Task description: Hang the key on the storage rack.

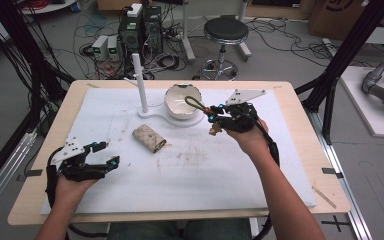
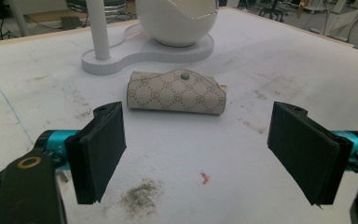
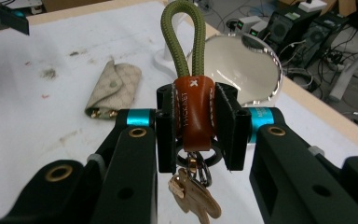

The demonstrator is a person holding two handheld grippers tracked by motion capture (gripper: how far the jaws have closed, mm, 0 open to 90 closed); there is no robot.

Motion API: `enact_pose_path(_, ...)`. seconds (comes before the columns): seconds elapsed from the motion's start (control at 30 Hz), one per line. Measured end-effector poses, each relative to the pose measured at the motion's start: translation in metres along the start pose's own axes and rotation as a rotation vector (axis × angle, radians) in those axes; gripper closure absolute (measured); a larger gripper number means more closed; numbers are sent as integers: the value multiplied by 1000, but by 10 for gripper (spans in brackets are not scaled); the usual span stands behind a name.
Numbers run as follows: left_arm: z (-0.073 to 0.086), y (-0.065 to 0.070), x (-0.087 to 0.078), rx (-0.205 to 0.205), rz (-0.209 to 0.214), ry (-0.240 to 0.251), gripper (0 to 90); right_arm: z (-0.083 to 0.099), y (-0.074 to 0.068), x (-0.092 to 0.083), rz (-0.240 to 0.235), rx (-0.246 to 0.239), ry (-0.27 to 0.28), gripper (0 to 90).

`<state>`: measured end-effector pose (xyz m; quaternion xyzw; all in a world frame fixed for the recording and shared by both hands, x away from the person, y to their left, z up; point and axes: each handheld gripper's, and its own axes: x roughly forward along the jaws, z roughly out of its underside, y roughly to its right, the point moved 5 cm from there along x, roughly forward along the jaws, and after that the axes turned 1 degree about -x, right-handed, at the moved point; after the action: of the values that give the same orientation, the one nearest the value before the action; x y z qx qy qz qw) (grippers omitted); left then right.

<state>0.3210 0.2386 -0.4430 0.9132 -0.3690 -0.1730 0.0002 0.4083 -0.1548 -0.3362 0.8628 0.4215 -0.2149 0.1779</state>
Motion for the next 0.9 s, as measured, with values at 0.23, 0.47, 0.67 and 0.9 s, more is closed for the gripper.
enact_pose_path(0.23, -1, 0, 1, 10, 0, -6, 192, -27, -2, 18, -7, -26, 2, 718)
enact_pose_path(0.47, 0, 0, 2, 5, 0, -7, 192, -54, -4, 37, -12, -54, -3, 716)
enact_pose_path(0.67, 0, -2, 2, 3, -1, -9, 192, -75, -7, 52, -9, -83, 0, 716)
enact_pose_path(0.9, 0, -3, 3, 1, -2, -9, 192, -99, -12, 73, -22, -98, 14, 716)
